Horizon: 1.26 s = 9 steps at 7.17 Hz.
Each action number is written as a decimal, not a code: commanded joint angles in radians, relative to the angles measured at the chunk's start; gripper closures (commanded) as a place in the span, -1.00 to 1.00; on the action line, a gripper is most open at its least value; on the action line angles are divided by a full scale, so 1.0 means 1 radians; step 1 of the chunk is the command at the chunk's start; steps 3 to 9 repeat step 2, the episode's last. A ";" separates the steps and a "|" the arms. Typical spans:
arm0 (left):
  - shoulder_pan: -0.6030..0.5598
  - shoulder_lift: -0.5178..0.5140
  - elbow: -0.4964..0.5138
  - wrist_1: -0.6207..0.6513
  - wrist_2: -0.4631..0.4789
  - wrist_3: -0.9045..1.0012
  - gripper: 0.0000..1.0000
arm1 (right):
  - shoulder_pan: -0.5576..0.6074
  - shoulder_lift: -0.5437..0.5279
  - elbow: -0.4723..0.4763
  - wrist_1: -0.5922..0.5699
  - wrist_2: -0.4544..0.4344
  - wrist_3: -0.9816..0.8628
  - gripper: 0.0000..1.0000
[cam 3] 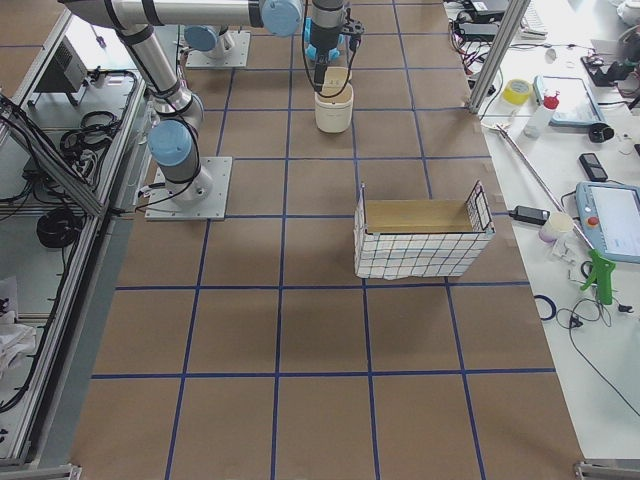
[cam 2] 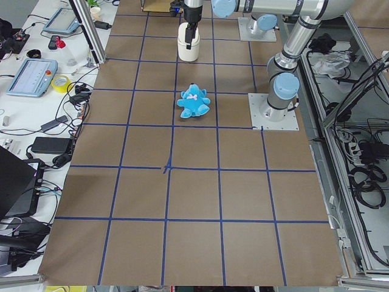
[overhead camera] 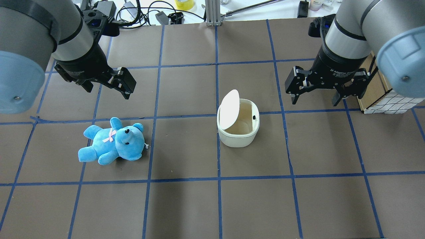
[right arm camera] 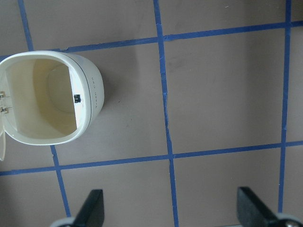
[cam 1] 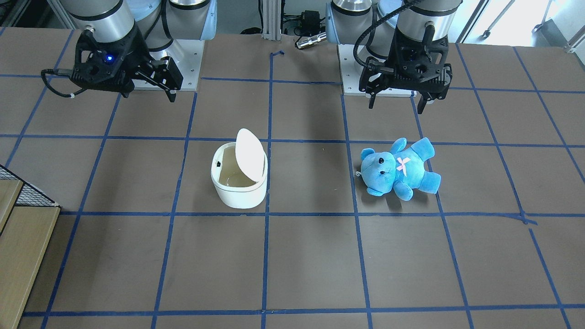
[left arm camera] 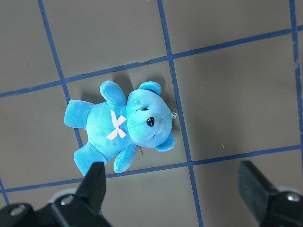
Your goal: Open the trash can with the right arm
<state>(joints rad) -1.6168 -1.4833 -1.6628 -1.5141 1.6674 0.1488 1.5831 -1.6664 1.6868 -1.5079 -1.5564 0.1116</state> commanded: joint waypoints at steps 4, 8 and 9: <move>0.000 0.000 0.000 0.000 0.000 0.000 -1.00 | 0.002 0.001 0.001 0.000 0.001 -0.001 -1.00; 0.000 0.000 0.000 0.000 0.000 0.000 -1.00 | 0.002 0.001 0.001 0.000 0.001 -0.001 -1.00; 0.000 0.000 0.000 0.000 0.000 0.000 -1.00 | 0.002 0.001 0.001 0.000 0.001 -0.001 -1.00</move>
